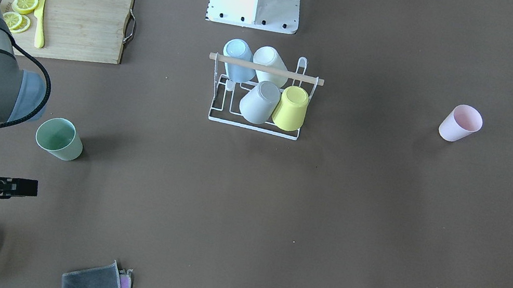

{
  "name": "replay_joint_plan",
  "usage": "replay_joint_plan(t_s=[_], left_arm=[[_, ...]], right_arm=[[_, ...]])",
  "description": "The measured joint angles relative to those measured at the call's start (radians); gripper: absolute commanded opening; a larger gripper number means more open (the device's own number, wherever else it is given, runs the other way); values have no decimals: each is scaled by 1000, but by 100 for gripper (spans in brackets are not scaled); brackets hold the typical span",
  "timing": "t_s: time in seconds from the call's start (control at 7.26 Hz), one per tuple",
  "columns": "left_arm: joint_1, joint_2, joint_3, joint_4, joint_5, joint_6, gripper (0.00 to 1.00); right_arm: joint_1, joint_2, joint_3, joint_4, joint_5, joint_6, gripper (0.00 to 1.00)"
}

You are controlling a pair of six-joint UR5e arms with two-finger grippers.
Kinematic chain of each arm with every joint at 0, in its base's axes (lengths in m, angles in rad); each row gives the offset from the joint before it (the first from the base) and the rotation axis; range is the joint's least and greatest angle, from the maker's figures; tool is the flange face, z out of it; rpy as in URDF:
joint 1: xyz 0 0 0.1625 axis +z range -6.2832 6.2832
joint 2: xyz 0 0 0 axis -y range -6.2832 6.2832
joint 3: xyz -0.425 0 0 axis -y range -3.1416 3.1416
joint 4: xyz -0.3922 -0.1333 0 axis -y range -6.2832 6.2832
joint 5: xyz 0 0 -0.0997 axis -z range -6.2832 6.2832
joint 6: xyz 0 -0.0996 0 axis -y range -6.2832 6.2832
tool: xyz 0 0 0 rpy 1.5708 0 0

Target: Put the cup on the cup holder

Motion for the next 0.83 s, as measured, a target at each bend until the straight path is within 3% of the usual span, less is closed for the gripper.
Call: replay_joint_plan(t_s=[0.28,0.83], left_arm=[[48,-49,13,80,13,13,98],[254,-108,87,105,22,269,97]], right_arm=[[-26,29,-70,-6,27,-17,100],[-73,66,-153,-92,102,-25,100]])
